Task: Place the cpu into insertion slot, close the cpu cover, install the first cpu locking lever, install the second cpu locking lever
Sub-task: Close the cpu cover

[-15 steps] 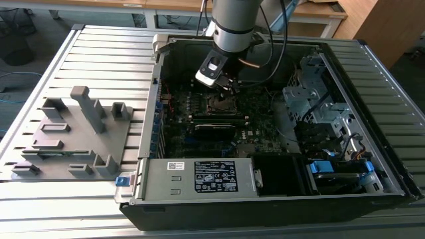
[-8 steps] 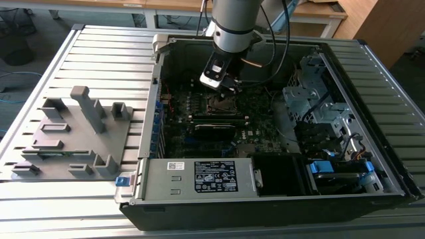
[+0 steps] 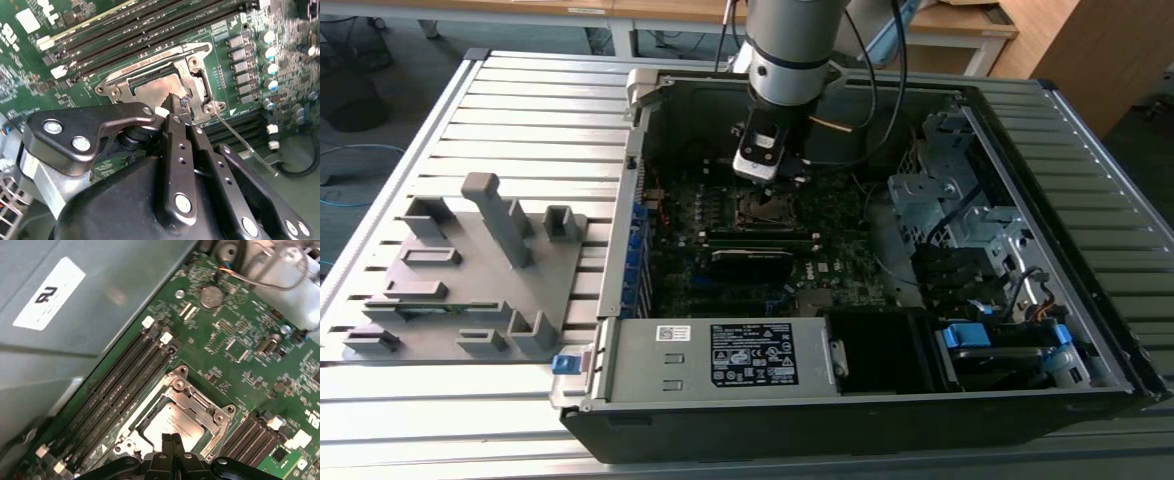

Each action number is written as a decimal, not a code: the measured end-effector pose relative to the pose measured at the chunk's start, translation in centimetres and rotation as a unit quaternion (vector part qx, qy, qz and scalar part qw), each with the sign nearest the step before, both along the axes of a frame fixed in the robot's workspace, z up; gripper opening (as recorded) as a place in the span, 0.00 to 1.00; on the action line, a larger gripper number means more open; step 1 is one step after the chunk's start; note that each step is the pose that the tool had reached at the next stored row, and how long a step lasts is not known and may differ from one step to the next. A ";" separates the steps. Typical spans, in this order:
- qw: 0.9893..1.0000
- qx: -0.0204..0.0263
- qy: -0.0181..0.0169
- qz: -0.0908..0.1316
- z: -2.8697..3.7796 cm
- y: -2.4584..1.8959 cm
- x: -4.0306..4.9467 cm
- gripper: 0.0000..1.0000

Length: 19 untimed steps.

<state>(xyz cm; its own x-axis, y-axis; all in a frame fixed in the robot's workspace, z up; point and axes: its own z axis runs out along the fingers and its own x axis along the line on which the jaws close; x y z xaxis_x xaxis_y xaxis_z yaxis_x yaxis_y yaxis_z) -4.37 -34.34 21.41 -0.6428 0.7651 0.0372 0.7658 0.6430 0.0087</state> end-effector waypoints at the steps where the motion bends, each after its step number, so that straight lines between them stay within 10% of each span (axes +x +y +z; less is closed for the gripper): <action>1: 1.000 0.000 0.000 0.009 -0.01 0.00 0.00 0.10; 10: 0.996 0.000 0.000 0.090 -0.11 0.00 0.00 0.10; 19: 0.986 0.000 0.000 0.168 -0.18 0.00 0.00 0.10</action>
